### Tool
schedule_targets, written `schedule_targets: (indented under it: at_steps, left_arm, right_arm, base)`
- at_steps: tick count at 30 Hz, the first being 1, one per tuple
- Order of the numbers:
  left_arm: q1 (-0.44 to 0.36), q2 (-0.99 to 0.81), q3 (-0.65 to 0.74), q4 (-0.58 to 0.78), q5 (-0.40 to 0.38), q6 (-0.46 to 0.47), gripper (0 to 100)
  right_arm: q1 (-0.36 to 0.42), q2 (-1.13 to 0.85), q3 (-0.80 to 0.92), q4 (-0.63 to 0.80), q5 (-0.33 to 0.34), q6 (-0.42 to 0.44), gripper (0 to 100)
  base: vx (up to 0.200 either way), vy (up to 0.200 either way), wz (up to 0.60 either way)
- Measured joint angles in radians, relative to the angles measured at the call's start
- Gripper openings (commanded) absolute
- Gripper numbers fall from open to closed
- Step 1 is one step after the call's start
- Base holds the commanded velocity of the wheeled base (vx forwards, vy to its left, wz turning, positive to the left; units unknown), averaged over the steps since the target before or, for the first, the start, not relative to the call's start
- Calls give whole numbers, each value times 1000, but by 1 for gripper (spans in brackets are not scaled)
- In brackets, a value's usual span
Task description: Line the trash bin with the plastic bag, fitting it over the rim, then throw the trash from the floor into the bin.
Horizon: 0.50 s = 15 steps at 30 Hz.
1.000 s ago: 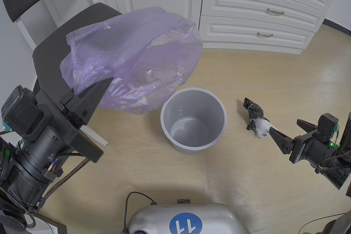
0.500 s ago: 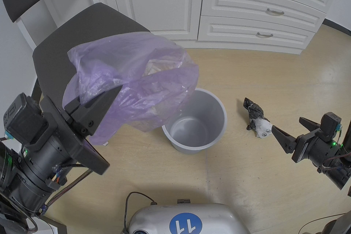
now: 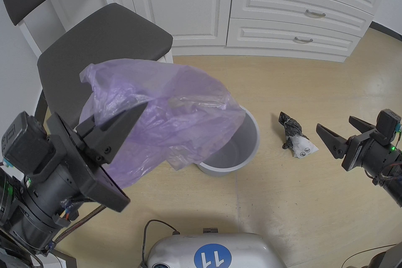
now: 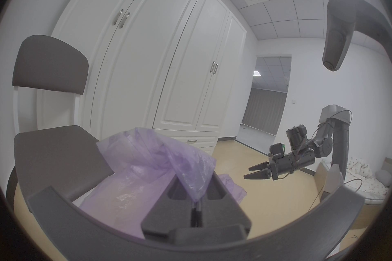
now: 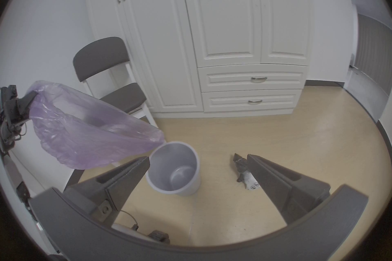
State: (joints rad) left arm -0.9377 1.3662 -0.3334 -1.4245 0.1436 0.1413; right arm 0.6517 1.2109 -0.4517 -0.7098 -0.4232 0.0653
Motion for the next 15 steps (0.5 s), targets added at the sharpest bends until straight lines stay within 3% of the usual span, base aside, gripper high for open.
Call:
schedule_targets:
  at_steps: [5, 15]
  left_arm:
    - [-23, 2, 0, 0, 1, 1, 0]
    - [-41, 3, 3, -7, -1, -5, 0]
  right_arm:
    - [6, -13, -81, 157, 77, 44, 100]
    - [72, 21, -68, 173, 105, 103, 100]
  base:
    - [0, 0, 0]
    - [0, 0, 0]
